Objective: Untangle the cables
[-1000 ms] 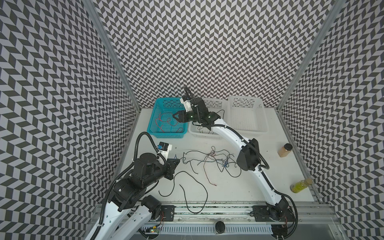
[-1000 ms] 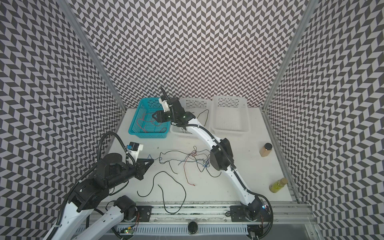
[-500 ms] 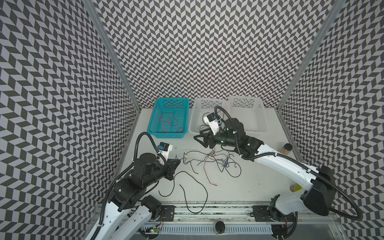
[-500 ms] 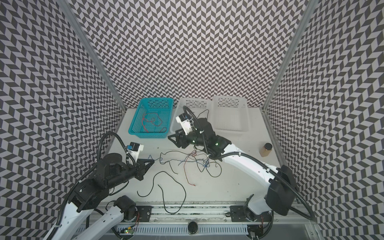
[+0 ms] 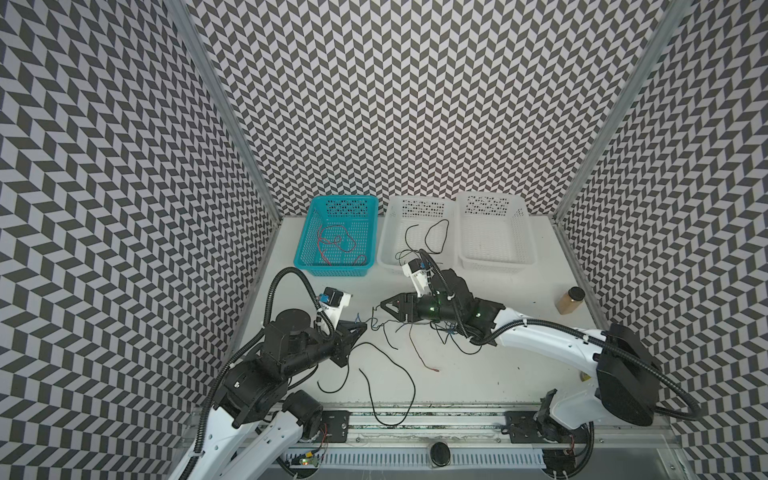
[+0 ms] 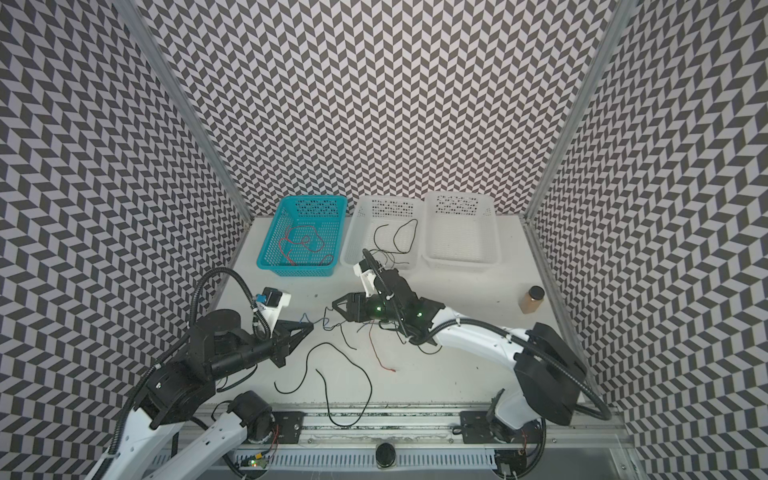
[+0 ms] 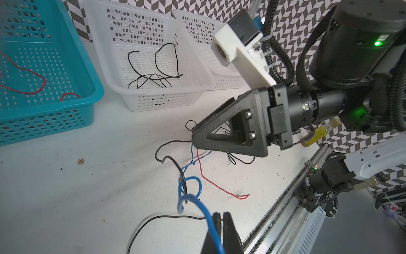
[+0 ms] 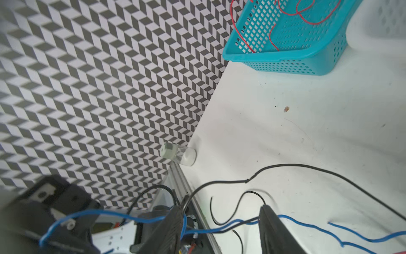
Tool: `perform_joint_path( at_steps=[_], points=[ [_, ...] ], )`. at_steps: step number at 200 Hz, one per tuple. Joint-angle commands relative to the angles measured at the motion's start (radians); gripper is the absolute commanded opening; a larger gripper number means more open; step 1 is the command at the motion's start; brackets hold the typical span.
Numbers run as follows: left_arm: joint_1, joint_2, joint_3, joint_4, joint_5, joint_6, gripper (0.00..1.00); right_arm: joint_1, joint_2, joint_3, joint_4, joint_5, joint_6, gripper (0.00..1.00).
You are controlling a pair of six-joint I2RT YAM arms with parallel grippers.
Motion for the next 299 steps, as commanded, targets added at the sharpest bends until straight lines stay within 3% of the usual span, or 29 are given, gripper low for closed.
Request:
perform_joint_path(
  at_steps=[1, 98, 122, 155, 217, 253, 299],
  points=[
    [-0.009, 0.006, -0.003, 0.032, 0.02, 0.018, 0.0, 0.02, 0.031, -0.001, 0.128, 0.021, 0.187, 0.57],
    [-0.017, 0.022, -0.007, 0.034, 0.012, 0.023, 0.0, 0.101, 0.131, 0.085, 0.137, 0.01, 0.25, 0.54],
    [-0.018, 0.024, -0.003, 0.03, 0.014, 0.023, 0.0, 0.101, 0.131, 0.078, 0.14, 0.039, 0.249, 0.46],
    [-0.028, 0.017, -0.005, 0.03, 0.004, 0.023, 0.0, 0.1, 0.101, 0.059, 0.106, 0.114, 0.21, 0.22],
    [-0.031, 0.029, 0.0, 0.019, -0.013, 0.025, 0.0, 0.088, 0.023, 0.053, 0.0, 0.163, 0.132, 0.05],
    [-0.034, 0.045, 0.004, 0.007, -0.04, 0.02, 0.0, 0.077, -0.082, 0.018, -0.106, 0.251, 0.052, 0.04],
    [-0.036, 0.062, 0.007, 0.007, -0.03, 0.017, 0.0, 0.066, -0.16, -0.055, -0.057, 0.289, -0.001, 0.14]
  ],
)
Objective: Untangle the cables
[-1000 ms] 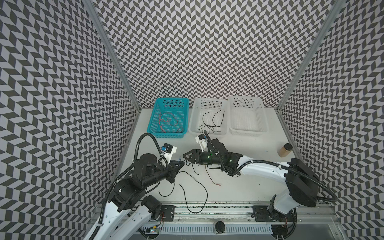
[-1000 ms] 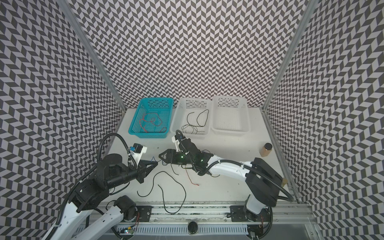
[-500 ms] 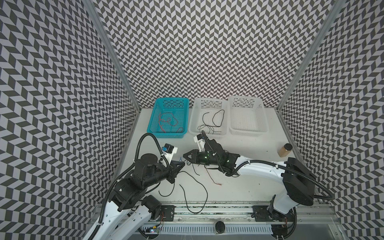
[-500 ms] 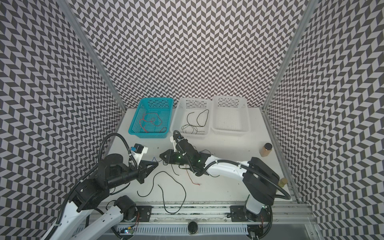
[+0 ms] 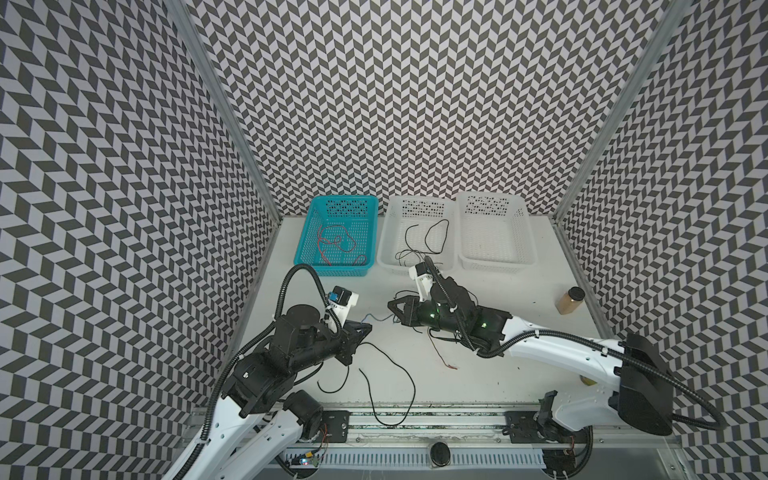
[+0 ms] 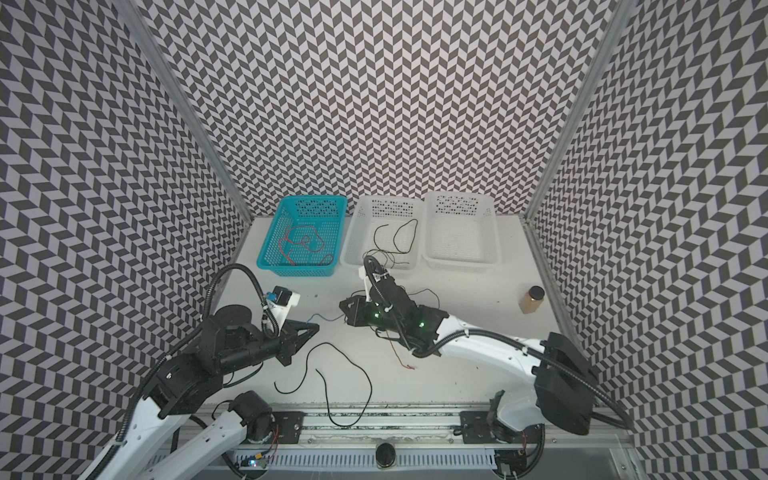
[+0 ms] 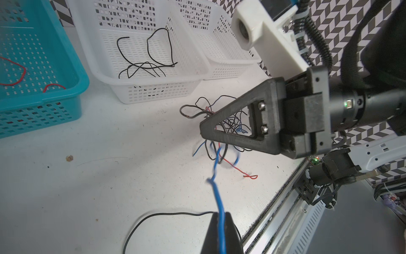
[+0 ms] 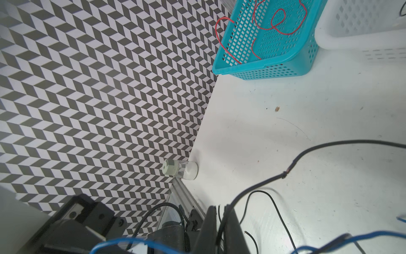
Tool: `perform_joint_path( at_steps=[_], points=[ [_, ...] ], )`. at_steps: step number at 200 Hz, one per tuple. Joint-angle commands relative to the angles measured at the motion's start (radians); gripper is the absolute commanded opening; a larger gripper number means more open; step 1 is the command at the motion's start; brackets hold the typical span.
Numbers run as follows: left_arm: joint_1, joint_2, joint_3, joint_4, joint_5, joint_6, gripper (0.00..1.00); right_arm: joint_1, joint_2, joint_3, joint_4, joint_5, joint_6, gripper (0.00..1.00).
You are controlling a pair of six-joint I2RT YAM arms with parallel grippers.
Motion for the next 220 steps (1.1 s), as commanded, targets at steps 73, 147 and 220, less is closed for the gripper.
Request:
perform_joint_path(
  at_steps=[73, 147, 220],
  points=[
    [-0.024, -0.011, 0.005, 0.001, -0.014, 0.011, 0.0, -0.015, 0.037, -0.076, 0.185, -0.015, -0.015, 0.47],
    [-0.032, -0.016, 0.006, -0.001, -0.02, 0.015, 0.0, -0.019, 0.183, -0.017, 0.272, -0.159, 0.081, 0.52],
    [-0.035, -0.004, 0.005, -0.001, -0.01, 0.017, 0.0, -0.014, 0.16, -0.022, 0.288, -0.167, 0.09, 0.53]
  ],
)
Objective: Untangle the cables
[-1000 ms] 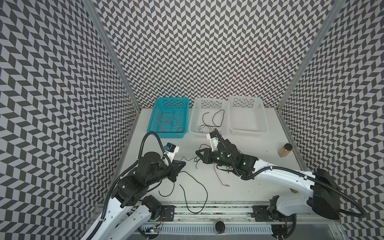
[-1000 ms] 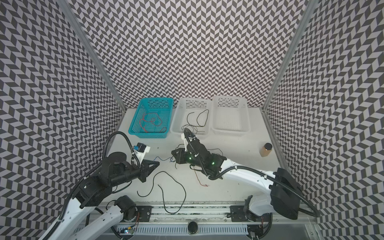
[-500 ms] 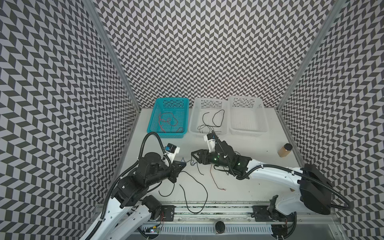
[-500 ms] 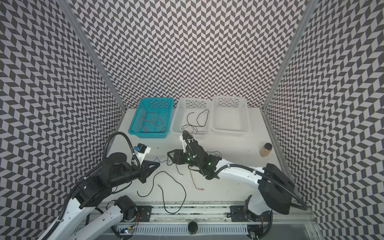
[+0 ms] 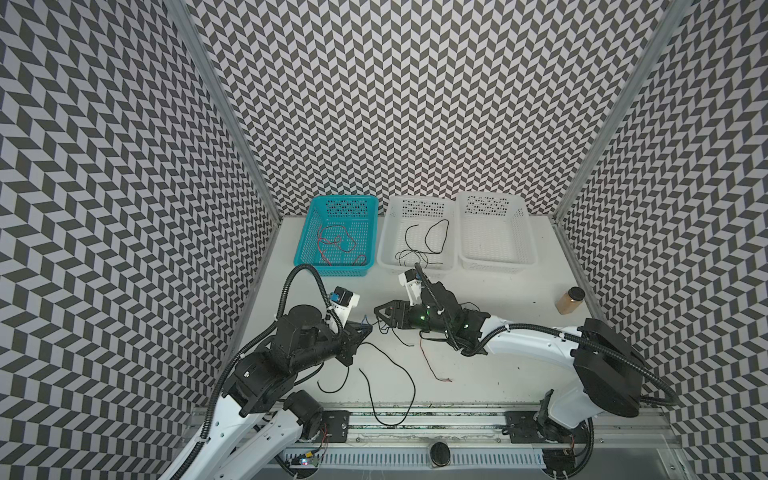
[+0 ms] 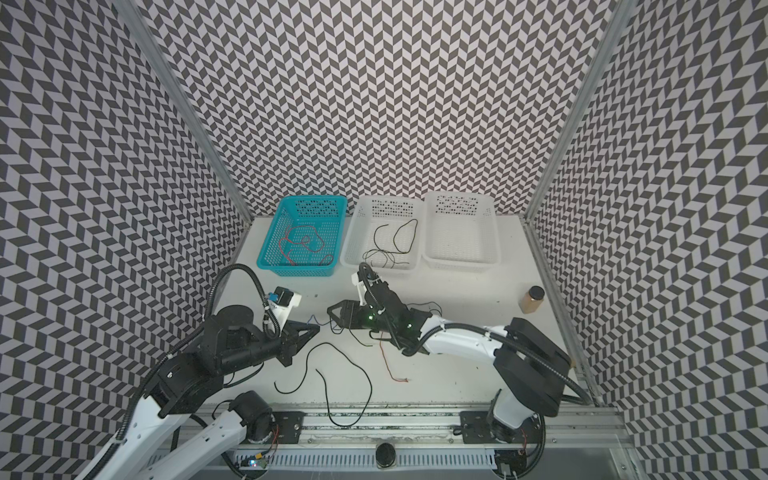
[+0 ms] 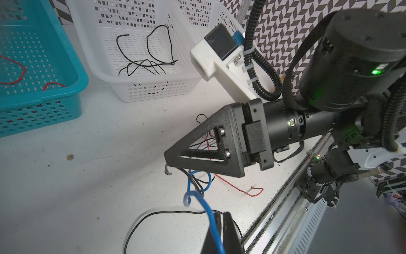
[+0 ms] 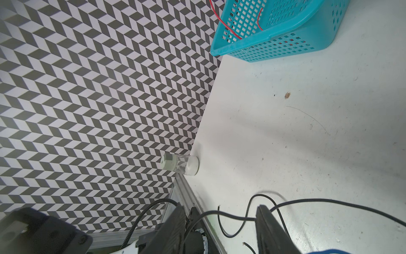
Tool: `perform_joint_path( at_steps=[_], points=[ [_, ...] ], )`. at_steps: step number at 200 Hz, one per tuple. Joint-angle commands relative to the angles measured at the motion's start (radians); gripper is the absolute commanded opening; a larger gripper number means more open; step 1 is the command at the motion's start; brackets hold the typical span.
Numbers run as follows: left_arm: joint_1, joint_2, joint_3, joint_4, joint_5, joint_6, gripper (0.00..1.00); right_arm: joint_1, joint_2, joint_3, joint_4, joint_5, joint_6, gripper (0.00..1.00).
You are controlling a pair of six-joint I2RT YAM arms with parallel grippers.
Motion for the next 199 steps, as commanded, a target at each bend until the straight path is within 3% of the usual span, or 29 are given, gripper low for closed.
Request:
perform_joint_path(
  at_steps=[1, 31, 68, 140, 167, 199],
  points=[
    [-0.008, -0.001, 0.004, 0.004, -0.002, 0.017, 0.0, 0.002, -0.019, 0.021, 0.046, -0.026, 0.025, 0.53],
    [-0.008, 0.001, 0.006, 0.002, -0.001, 0.019, 0.0, 0.009, 0.006, 0.003, 0.123, -0.065, 0.078, 0.53],
    [-0.011, 0.006, 0.006, 0.002, 0.001, 0.016, 0.0, 0.02, -0.043, 0.003, 0.067, -0.003, 0.018, 0.52],
    [-0.012, 0.001, 0.007, 0.002, -0.002, 0.016, 0.0, 0.031, 0.005, 0.007, 0.096, -0.033, 0.032, 0.37],
    [-0.012, 0.005, 0.006, 0.002, -0.001, 0.018, 0.0, 0.03, 0.002, 0.007, 0.091, -0.029, 0.025, 0.23],
    [-0.012, 0.001, 0.007, 0.001, -0.003, 0.018, 0.0, 0.03, -0.001, 0.007, 0.084, -0.03, 0.017, 0.16]
  ],
)
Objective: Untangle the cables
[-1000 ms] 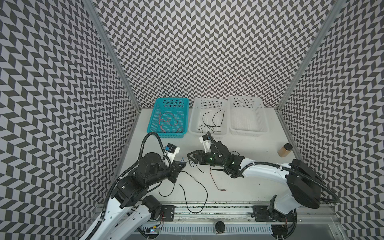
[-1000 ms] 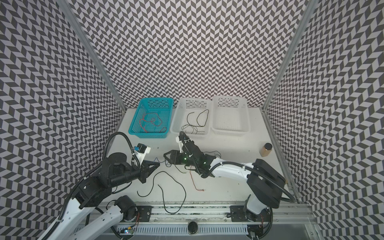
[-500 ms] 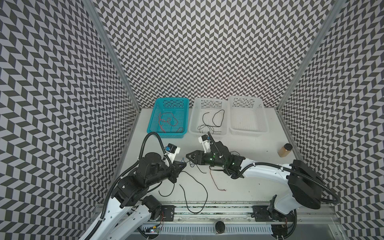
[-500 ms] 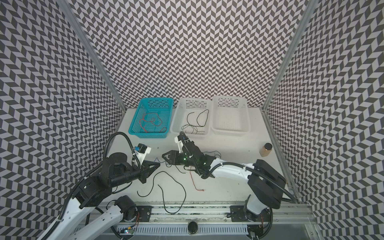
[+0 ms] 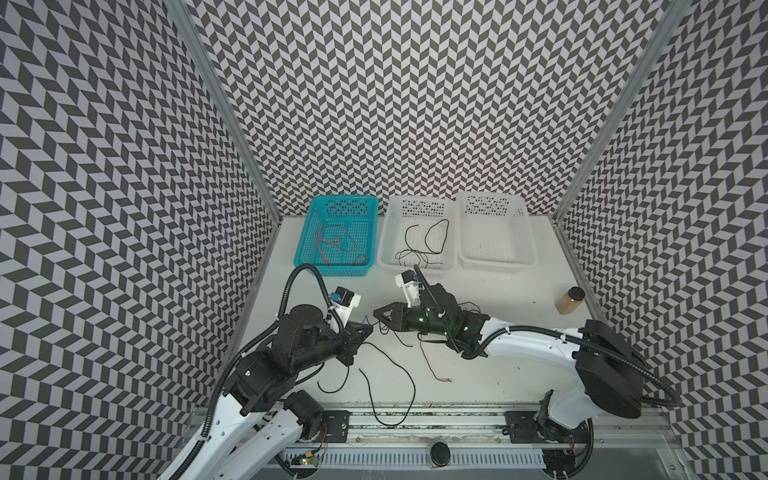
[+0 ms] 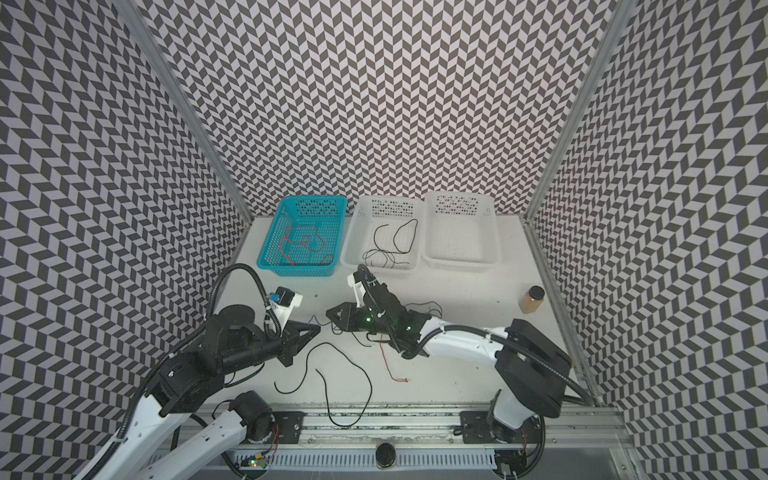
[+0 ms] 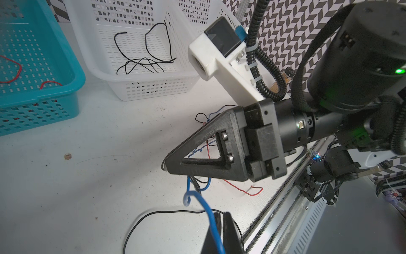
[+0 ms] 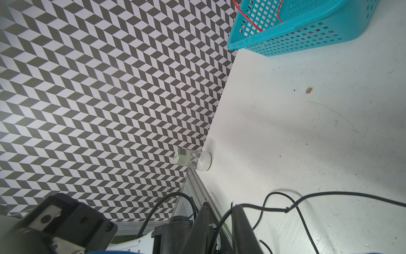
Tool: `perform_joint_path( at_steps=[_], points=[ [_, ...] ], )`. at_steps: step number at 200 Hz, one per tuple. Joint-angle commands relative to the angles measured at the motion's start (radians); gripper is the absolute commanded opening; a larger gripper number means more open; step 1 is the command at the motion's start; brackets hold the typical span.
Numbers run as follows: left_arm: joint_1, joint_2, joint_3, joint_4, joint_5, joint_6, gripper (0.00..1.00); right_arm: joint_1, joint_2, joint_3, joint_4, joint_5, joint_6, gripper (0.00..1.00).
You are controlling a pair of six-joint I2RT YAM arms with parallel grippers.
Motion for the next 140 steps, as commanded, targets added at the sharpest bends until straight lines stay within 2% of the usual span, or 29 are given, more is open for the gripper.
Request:
perform_joint_path(
  at_steps=[1, 51, 77, 109, 140],
  points=[
    [-0.006, -0.005, 0.007, 0.001, -0.003, 0.018, 0.0, 0.004, 0.004, 0.007, 0.044, -0.003, -0.004, 0.15],
    [-0.006, -0.004, 0.006, 0.001, -0.004, 0.018, 0.0, 0.0, -0.038, -0.016, 0.015, 0.034, -0.024, 0.0],
    [-0.006, -0.004, 0.006, -0.001, -0.007, 0.018, 0.0, -0.017, -0.096, -0.047, -0.018, 0.072, -0.042, 0.0],
    [-0.008, 0.013, 0.01, -0.01, -0.031, 0.013, 0.0, -0.086, -0.246, -0.107, -0.079, 0.11, -0.064, 0.0],
    [-0.008, 0.066, 0.022, -0.034, -0.077, 0.003, 0.0, -0.127, -0.468, -0.103, -0.31, 0.214, -0.168, 0.0]
  ],
)
